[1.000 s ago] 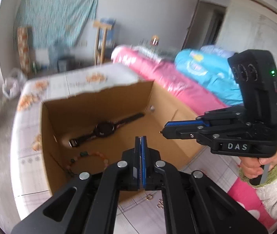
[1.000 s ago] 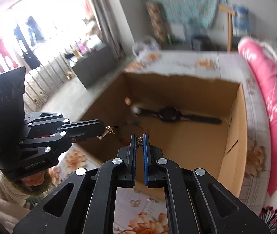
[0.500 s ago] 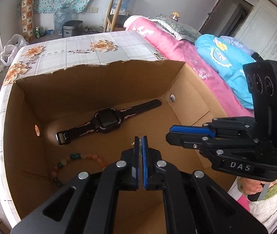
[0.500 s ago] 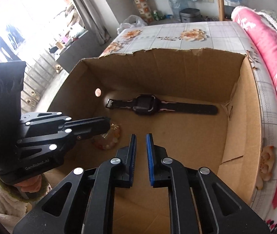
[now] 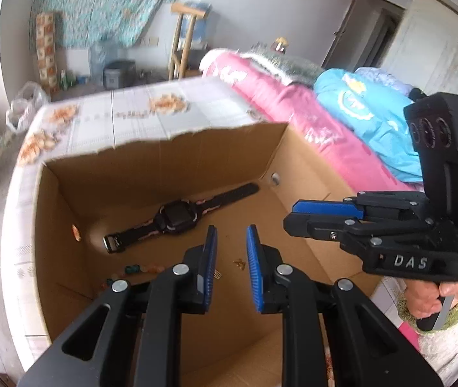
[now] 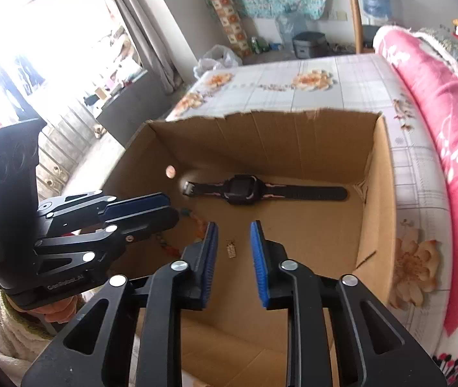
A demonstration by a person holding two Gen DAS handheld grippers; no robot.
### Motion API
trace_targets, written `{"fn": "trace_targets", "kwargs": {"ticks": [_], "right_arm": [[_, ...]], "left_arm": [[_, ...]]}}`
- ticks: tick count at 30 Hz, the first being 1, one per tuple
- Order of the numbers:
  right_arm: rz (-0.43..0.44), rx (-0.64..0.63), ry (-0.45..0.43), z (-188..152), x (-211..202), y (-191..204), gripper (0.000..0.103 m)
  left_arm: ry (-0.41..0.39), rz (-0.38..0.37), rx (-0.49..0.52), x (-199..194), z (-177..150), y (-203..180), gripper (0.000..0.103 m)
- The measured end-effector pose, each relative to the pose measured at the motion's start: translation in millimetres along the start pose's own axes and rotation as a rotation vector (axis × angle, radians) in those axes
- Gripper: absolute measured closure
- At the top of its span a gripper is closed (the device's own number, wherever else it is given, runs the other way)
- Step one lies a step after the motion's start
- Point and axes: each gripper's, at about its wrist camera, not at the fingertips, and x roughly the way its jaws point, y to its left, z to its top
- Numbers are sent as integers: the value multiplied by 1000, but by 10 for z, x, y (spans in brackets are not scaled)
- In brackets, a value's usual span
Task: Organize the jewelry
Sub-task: 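Move the left tool back out of the box to the table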
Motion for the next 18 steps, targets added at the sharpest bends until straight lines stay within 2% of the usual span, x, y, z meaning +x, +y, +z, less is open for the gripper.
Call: {"fn": "trace_targets", "kwargs": {"ticks": [5,7,13,16,18], "right_arm": [[12,-12,-90,-135,-415,128,70],[19,-24,-132,-238,-600,201,68],[15,-76,-239,-668,-1078,440,66],[-5,-113,-279,-913,-1200,557,61],[-16,-121,-298,-1086,-1216,588,59]], "left_arm": [[-94,-38,-4,-508,-177,-46,72],[-134,-41,11,-732,-292,-78,63],[-258,-36,57,-1343,-829,-184,41],[-289,-37,63,-1460,-1118,-223,31],[-282,-28,58,-1423,-1301,-234,28]]}}
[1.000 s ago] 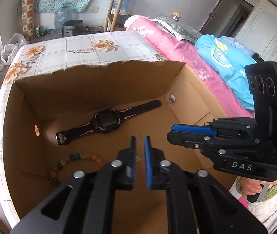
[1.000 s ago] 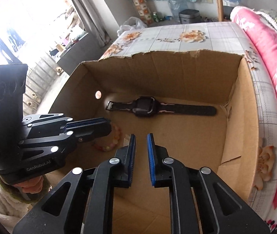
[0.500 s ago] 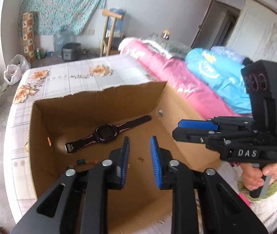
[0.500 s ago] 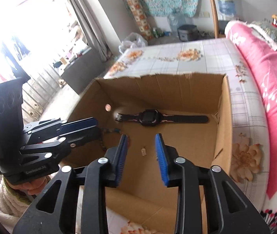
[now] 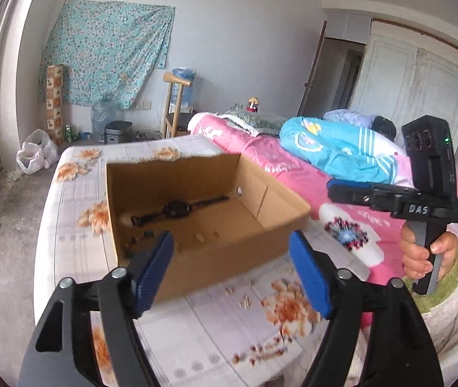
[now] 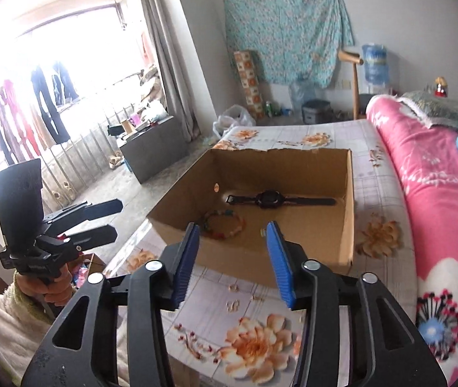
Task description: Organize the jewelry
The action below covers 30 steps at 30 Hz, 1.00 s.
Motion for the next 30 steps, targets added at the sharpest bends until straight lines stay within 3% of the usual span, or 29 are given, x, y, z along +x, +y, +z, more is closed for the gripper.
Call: {"fn": "trace_targets", "kwargs": {"ticks": [5,9,11,17,30], "right_arm": [[34,78,88,-487,278,-25,59],[-40,89,193,-794,670,12,59],[-74,93,216,-881,821,26,59],[-165,74,248,-947,1259,90,61],[-317,-56,244,-914,1618,386,77]], "left_arm": [[138,69,-10,329,-519,-65,27],[243,190,-4,707,-833,-59,27],[269,214,-15,823,-912,-33,27],[272,262,1,947,-981,33,27],[263,225,-26,1030,-1080,120,27]]}}
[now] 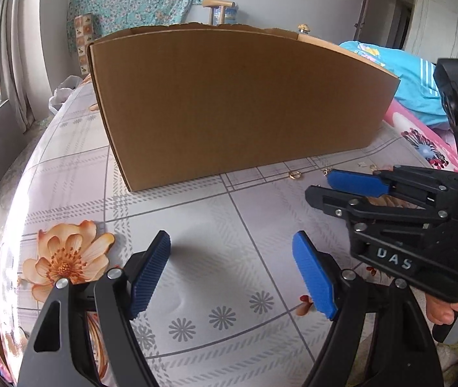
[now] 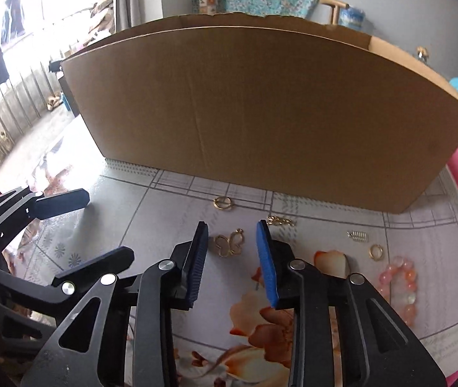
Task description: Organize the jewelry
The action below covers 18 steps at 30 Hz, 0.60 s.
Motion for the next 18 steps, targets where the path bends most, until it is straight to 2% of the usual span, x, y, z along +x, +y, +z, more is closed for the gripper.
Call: {"fn": "trace_targets", "kwargs": {"ticks": [4,12,18], "right_arm": [[-12,-14,8,45,19,72,89],[43,47,28,81,3,-91,90],[49,99,32,71,-73,-226,91]], "left_arm": [[-8,1,-7,2,14,36,27],[-21,11,-4,-21,10,55,27],[-54,-16,19,-48,88,-35,27]]}}
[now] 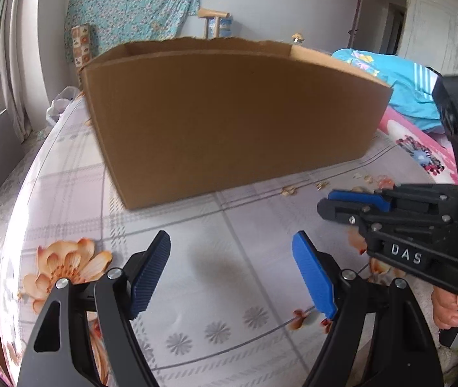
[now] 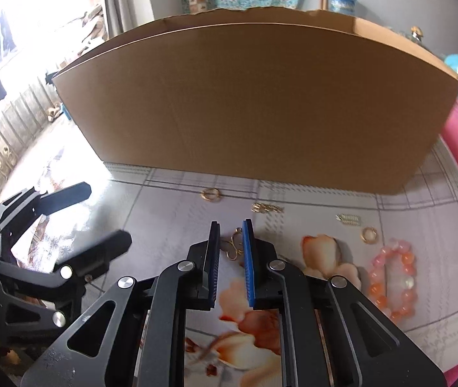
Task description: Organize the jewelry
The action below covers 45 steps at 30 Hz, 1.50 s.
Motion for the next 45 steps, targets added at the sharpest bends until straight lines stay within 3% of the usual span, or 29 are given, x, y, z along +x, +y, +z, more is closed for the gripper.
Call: {"fn": "trace_targets", "kwargs": {"ticks": [2,6,14,23,28,41,45], "right_arm": [[-6,11,-1,-33,-25,-37,100],[9,58,-6,-20,-29,-95,100],[63,85,-35,-50,-79,-232,100],[96,86,-67,-168,-130,-290,100],[114,91,-77,-418,-254,-429,100],[142,127,-81,-435,-333,-546,89],[103,121,-94,-449,-454,-579,85]], "left_arm": [[-21,-21,16,1,54,-49,27],[-44,-62,65,59,164,-173,30],[28,-121,115,369,302,-348,61],[82,-75,167,548,401,-473,82],[91,-38,174,581,441,-490,91],[73,-39,177,485,352,-422,92],[73,-33,154,429,312,-354,92]]}}
